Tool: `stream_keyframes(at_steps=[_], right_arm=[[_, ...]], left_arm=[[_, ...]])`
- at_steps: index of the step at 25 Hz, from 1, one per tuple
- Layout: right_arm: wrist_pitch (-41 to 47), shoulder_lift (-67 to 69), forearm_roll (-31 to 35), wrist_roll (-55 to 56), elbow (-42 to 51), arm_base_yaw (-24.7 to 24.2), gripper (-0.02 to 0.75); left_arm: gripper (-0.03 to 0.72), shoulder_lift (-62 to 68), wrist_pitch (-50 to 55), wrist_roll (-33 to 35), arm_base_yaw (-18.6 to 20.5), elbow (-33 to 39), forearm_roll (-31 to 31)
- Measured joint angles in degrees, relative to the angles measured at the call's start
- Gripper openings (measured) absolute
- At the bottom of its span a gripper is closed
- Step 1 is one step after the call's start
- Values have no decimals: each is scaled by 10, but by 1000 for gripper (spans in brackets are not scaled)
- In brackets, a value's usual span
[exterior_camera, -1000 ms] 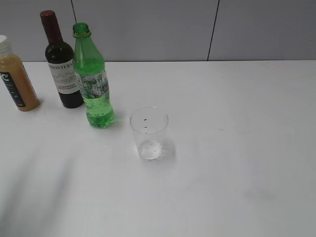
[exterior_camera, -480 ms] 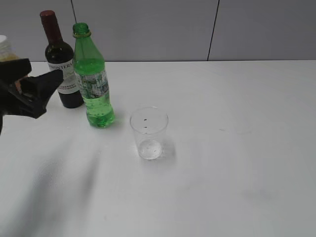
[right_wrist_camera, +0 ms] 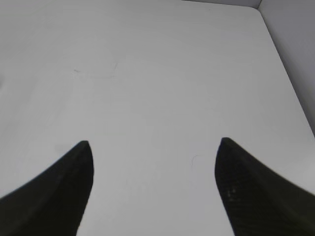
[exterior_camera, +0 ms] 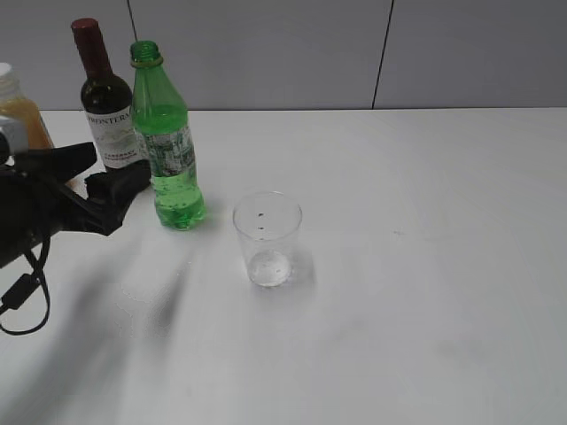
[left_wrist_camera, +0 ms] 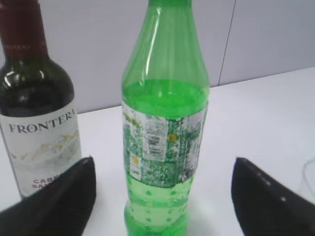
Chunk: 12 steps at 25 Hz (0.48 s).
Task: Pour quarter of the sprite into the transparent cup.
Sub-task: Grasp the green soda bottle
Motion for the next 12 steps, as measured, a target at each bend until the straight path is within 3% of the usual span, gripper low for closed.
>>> stream_keyframes(at_steps=[5,12], right_arm=[[0,0,0,0,0,0,594],[0,0,1,0,0,0,594]], left_arm=[[673,48,-2,0,0,-53,36],[670,117,12,0,-3,-131,39]])
